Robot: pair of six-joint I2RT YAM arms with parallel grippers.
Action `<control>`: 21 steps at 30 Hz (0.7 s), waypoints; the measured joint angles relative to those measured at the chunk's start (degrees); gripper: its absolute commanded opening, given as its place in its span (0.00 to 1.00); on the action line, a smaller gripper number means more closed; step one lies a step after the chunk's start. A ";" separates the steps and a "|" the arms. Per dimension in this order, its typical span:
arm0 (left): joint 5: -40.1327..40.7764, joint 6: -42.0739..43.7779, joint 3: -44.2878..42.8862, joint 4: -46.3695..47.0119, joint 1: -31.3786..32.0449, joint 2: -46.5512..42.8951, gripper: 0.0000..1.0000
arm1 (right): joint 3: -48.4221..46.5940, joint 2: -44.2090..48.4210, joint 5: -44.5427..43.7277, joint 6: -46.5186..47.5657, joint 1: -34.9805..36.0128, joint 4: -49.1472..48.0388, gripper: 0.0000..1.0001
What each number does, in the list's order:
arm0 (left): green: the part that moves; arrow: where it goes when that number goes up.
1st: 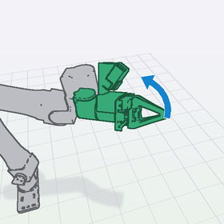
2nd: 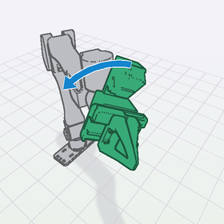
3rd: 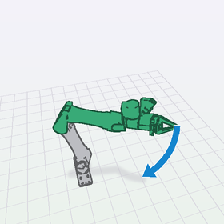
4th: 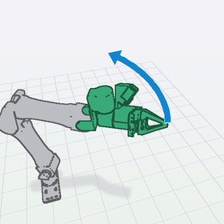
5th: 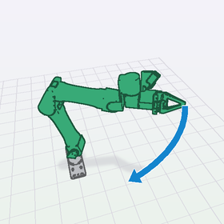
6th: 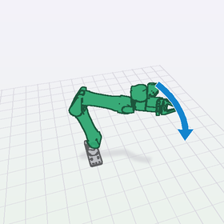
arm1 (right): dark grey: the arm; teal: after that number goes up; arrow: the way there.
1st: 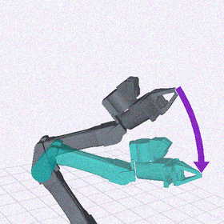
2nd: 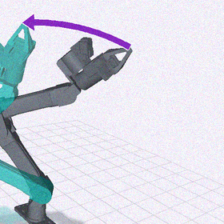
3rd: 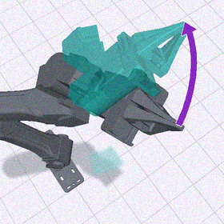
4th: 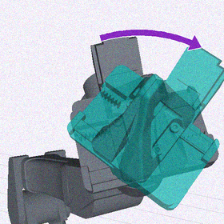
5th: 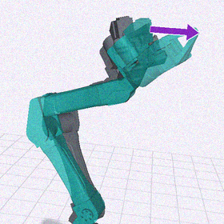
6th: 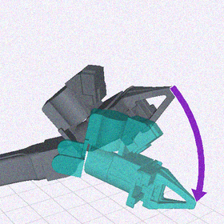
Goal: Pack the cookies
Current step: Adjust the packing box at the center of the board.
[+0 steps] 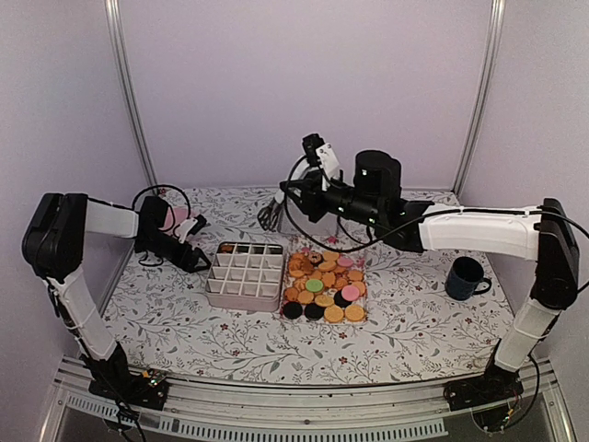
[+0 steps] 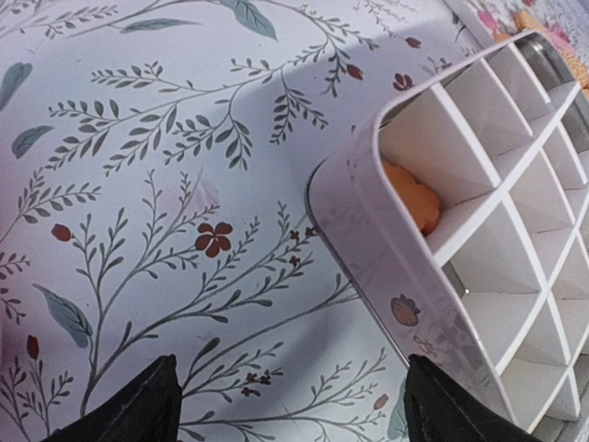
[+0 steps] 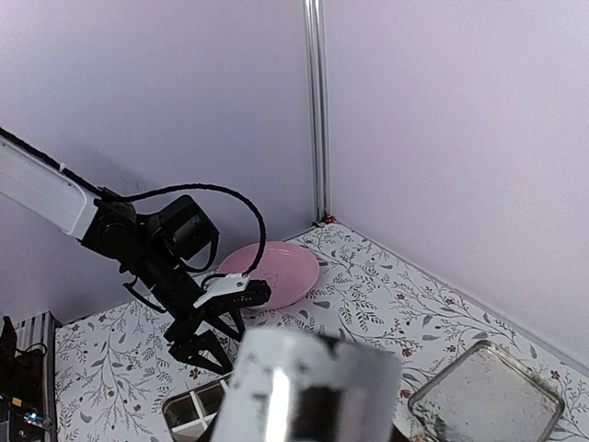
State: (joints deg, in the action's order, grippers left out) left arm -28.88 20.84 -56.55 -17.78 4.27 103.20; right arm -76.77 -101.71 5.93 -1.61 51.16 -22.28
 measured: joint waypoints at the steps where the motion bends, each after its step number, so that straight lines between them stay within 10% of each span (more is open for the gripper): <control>1: 0.00 -0.13 -0.20 0.11 0.13 0.35 0.84 | 2.38 2.49 -0.52 -0.11 -0.17 -0.09 0.26; 21: 0.87 -1.36 1.18 -0.42 5.84 -0.33 0.83 | 28.48 26.71 -10.49 -3.76 -1.05 6.84 0.27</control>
State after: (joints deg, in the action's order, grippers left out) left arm -28.01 19.49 -55.37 -18.20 10.11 102.87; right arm -48.29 -75.00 -4.56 -5.37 50.11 -15.44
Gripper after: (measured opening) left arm 0.831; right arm 0.263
